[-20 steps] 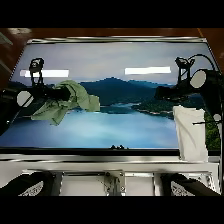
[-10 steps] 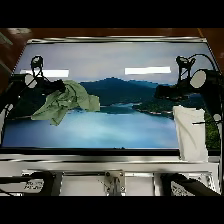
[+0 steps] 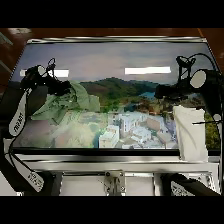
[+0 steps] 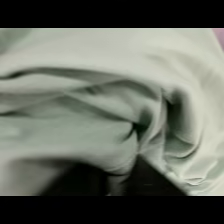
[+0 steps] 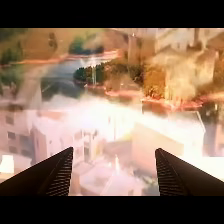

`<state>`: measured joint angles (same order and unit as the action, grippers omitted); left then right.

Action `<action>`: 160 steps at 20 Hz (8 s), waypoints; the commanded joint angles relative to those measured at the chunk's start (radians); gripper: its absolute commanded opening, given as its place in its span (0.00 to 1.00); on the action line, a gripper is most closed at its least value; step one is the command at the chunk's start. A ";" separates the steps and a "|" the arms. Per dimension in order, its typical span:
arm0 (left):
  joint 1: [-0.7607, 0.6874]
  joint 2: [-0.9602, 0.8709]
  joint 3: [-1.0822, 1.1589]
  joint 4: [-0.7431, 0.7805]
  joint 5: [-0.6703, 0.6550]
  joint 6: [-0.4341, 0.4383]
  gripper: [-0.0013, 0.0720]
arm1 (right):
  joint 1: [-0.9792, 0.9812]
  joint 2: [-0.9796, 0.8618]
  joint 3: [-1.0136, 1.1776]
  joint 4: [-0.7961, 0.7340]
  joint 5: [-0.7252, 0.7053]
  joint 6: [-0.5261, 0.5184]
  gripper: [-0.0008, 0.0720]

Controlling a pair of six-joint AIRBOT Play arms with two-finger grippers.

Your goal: Fold the shirts.

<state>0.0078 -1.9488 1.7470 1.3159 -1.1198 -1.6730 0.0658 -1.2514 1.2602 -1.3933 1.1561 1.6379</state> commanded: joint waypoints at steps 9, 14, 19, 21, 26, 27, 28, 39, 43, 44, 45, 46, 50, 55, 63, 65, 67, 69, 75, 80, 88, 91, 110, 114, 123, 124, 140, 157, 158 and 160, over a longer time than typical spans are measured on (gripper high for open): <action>-0.228 0.266 0.032 -0.079 -0.248 0.222 0.07 | -0.001 0.029 0.001 -0.089 0.157 -0.131 0.87; -0.532 0.303 0.007 -0.079 -0.311 0.149 0.07 | -0.001 0.126 0.001 -0.178 0.290 -0.132 0.87; -0.808 0.188 -0.044 -0.283 -0.054 0.112 0.07 | -0.002 0.171 0.001 -0.266 0.386 -0.132 0.87; -0.863 0.151 -0.041 -0.326 0.030 0.111 0.17 | -0.002 0.171 0.001 -0.319 0.379 -0.132 0.87; -0.697 0.189 -0.040 -0.261 -0.166 0.027 0.91 | -0.005 0.167 0.001 -0.389 0.263 -0.131 0.87; -0.633 0.208 -0.041 -0.230 -0.229 0.030 0.91 | -0.018 0.161 0.001 -0.387 0.241 -0.131 0.87; -0.562 0.232 -0.041 -0.182 -0.286 0.029 0.91 | -0.042 0.145 0.001 -0.387 0.229 -0.131 0.87; 0.042 0.376 -0.329 -0.082 -0.309 0.048 0.91 | -0.428 -0.133 -0.003 0.221 0.282 -0.260 0.87; 0.151 0.365 -0.407 -0.082 -0.223 0.048 0.91 | -0.371 -0.224 -0.003 0.233 0.295 -0.259 0.88; 0.170 0.356 -0.411 -0.082 -0.215 0.048 0.91 | -0.360 -0.242 -0.003 0.234 0.287 -0.254 0.88; 0.185 0.341 -0.411 -0.083 -0.206 0.048 0.91 | -0.352 -0.260 -0.003 0.236 0.281 -0.241 0.87; 0.193 0.326 -0.411 -0.085 -0.197 0.049 0.91 | -0.342 -0.277 -0.003 0.240 0.275 -0.229 0.88; 0.187 0.243 -0.411 -0.113 -0.184 0.095 0.91 | -0.331 -0.304 -0.003 0.269 0.271 -0.218 0.87; 0.175 0.182 -0.411 -0.203 -0.134 0.117 0.91 | -0.330 -0.304 -0.003 0.269 0.265 -0.197 0.87; 0.139 0.158 -0.411 -0.225 -0.065 0.116 0.57 | -0.280 -0.304 -0.003 0.231 0.252 -0.168 0.87; 0.127 0.149 -0.411 -0.236 -0.062 0.120 0.37 | -0.229 -0.308 -0.003 0.172 0.241 -0.167 0.88; 0.119 0.152 -0.411 -0.244 -0.067 0.171 0.09 | -0.198 -0.321 -0.017 0.150 0.247 -0.163 0.88; 0.119 0.164 -0.410 -0.247 -0.069 0.197 0.07 | -0.197 -0.324 -0.068 0.218 0.251 -0.169 0.88; 0.119 0.221 -0.410 -0.247 -0.069 0.245 0.07 | -0.120 -0.324 -0.249 0.348 0.171 -0.234 0.88; 0.119 0.257 -0.410 -0.247 -0.069 0.249 0.07 | -0.036 -0.324 -0.269 0.368 0.058 -0.229 0.87; 0.118 0.338 -0.402 -0.247 -0.069 0.248 0.07 | 0.002 -0.304 -0.256 0.389 0.059 -0.261 0.08; 0.118 0.463 -0.308 -0.247 -0.067 0.248 0.07 | -0.028 -0.192 -0.143 0.330 0.114 -0.284 0.08; 0.118 1.226 0.126 0.053 -0.222 0.112 0.07 | -0.070 0.416 0.603 0.078 0.508 -0.218 0.08; 0.118 1.229 -0.057 0.065 -0.296 0.116 0.07 | -0.070 0.326 0.576 0.124 0.661 -0.142 0.08; 0.118 1.103 -0.638 0.061 0.041 0.069 0.07 | -0.013 -0.099 0.180 0.241 0.177 -0.148 0.08; 0.118 1.063 -0.667 0.057 0.100 0.049 0.07 | 0.000 -0.174 0.180 0.247 0.066 -0.150 0.08; 0.225 0.542 -0.626 -0.222 -0.047 0.112 0.96 | -0.103 -0.401 0.244 0.236 -0.005 -0.288 0.97; 0.113 0.629 -1.158 -0.541 0.165 0.274 0.98 | -0.431 -0.354 0.148 0.311 0.156 -0.315 0.96; 0.107 0.622 -1.158 -0.558 0.186 0.274 0.98 | -0.431 -0.354 0.148 0.311 0.153 -0.315 0.96; 0.088 0.591 -1.158 -0.603 0.227 0.273 0.98 | -0.431 -0.354 0.148 0.311 0.151 -0.315 0.96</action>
<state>0.1192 -1.3312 0.5980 0.7547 -0.9977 -1.4040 -0.3634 -1.6054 1.4097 -1.0840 1.3239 1.3243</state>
